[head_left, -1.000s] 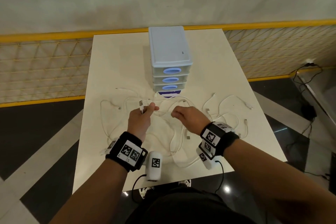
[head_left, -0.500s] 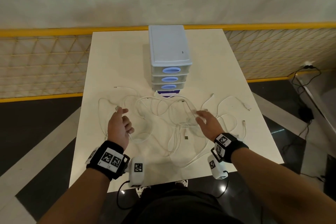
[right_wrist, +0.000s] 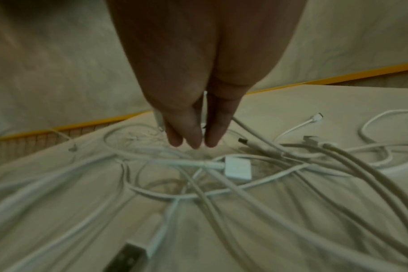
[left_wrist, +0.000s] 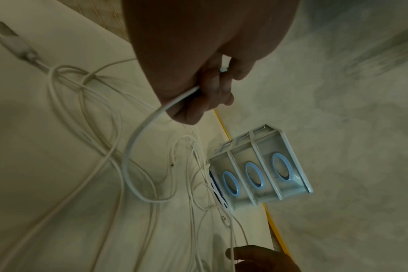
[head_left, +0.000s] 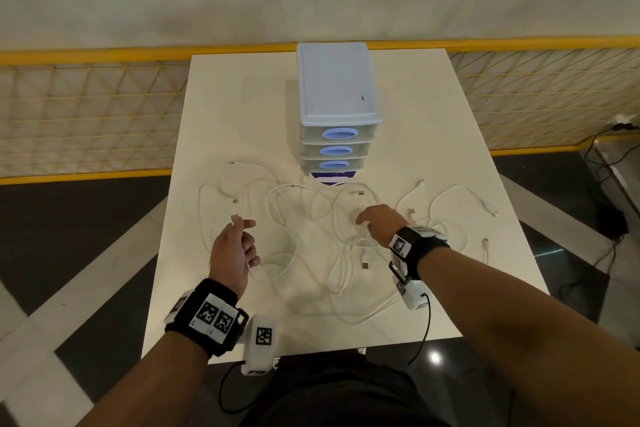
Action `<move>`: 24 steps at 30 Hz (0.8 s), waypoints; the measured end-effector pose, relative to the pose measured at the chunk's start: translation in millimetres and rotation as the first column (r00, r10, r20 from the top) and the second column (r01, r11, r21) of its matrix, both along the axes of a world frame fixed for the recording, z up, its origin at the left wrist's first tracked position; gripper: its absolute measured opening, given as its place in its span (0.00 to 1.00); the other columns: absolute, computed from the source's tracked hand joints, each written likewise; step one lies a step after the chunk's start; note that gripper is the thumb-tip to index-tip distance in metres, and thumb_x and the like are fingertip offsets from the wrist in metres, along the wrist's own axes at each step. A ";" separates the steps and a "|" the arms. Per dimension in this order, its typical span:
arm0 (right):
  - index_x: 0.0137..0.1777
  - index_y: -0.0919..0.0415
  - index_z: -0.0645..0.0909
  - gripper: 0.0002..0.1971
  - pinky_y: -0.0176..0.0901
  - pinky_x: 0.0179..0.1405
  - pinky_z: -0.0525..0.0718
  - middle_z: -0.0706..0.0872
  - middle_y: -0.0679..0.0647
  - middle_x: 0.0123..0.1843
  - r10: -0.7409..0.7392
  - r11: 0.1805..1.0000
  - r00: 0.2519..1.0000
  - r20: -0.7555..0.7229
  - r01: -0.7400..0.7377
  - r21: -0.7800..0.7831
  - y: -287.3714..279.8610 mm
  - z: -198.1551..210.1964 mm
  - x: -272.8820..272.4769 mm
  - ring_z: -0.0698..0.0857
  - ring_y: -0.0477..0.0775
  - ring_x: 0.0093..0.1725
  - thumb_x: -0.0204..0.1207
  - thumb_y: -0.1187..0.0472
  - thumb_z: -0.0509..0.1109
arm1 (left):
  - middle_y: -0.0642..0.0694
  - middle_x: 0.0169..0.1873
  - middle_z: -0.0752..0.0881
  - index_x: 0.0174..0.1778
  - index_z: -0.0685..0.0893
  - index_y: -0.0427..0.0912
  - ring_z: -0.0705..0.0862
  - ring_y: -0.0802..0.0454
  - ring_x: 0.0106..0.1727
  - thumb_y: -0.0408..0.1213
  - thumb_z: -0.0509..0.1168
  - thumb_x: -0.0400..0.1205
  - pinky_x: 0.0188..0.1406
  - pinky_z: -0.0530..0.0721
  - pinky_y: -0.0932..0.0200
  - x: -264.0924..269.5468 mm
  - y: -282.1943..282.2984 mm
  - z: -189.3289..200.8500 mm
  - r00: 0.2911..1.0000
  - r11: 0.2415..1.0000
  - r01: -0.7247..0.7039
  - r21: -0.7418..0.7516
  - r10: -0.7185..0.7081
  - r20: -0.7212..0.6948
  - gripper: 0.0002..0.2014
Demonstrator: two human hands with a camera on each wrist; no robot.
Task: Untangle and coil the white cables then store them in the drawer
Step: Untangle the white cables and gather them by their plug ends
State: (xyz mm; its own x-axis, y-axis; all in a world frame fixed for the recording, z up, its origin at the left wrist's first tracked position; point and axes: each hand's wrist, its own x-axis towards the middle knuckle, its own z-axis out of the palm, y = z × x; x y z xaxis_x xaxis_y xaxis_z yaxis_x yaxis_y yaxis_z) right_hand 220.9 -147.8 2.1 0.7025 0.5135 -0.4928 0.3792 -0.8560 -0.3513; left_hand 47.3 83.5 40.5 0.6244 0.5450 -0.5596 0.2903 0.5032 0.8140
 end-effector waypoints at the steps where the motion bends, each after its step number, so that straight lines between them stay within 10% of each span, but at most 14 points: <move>1: 0.66 0.56 0.79 0.22 0.45 0.69 0.71 0.78 0.57 0.70 0.019 0.999 1.000 -0.014 -0.019 -0.047 -0.7 -2.9 1.2 0.76 0.59 0.69 0.77 0.73 0.56 | 0.52 0.20 0.65 0.43 0.80 0.42 0.61 0.57 0.18 0.50 0.54 0.87 0.22 0.62 0.61 -0.3 -0.6 0.1 1.000 1.000 0.006 0.005 -0.006 -0.004 0.17; 9: 0.66 0.64 0.72 0.16 0.52 0.63 0.75 0.76 0.63 0.65 0.099 0.965 0.991 0.094 -0.073 -0.250 -8.4 -12.6 -1.2 0.75 0.64 0.65 0.82 0.64 0.53 | 0.52 0.19 0.65 0.42 0.80 0.42 0.61 0.57 0.18 0.50 0.54 0.87 0.21 0.62 0.62 8.9 3.6 -0.6 1.000 1.000 -0.014 -0.016 0.014 -0.005 0.18; 16: 0.46 0.58 0.74 0.08 0.50 0.41 0.77 0.85 0.59 0.36 -0.394 0.843 0.919 -0.010 0.366 0.395 -3.1 28.6 -0.2 0.81 0.62 0.37 0.83 0.55 0.58 | 0.54 0.18 0.61 0.39 0.77 0.43 0.58 0.57 0.19 0.43 0.58 0.85 0.19 0.59 0.63 22.2 -2.4 14.9 0.999 0.999 0.011 -0.034 -0.010 0.039 0.11; 21: 0.44 0.52 0.73 0.06 0.46 0.29 0.68 0.71 0.48 0.24 -0.322 0.631 0.938 -0.126 0.312 0.710 19.2 81.9 -23.2 0.65 0.49 0.23 0.82 0.55 0.60 | 0.57 0.16 0.60 0.38 0.75 0.44 0.57 0.58 0.18 0.36 0.64 0.82 0.19 0.57 0.63 37.6 -19.8 38.9 0.986 0.992 0.122 0.003 -0.122 0.116 0.08; 24: 0.45 0.53 0.74 0.04 0.40 0.29 0.66 0.68 0.47 0.23 -0.135 0.645 0.985 -0.110 0.171 0.745 36.3 99.2 -46.1 0.64 0.47 0.24 0.82 0.58 0.61 | 0.57 0.16 0.62 0.43 0.80 0.41 0.59 0.59 0.18 0.35 0.66 0.81 0.18 0.60 0.64 46.3 -29.8 54.6 0.960 0.986 0.161 -0.034 -0.148 0.236 0.03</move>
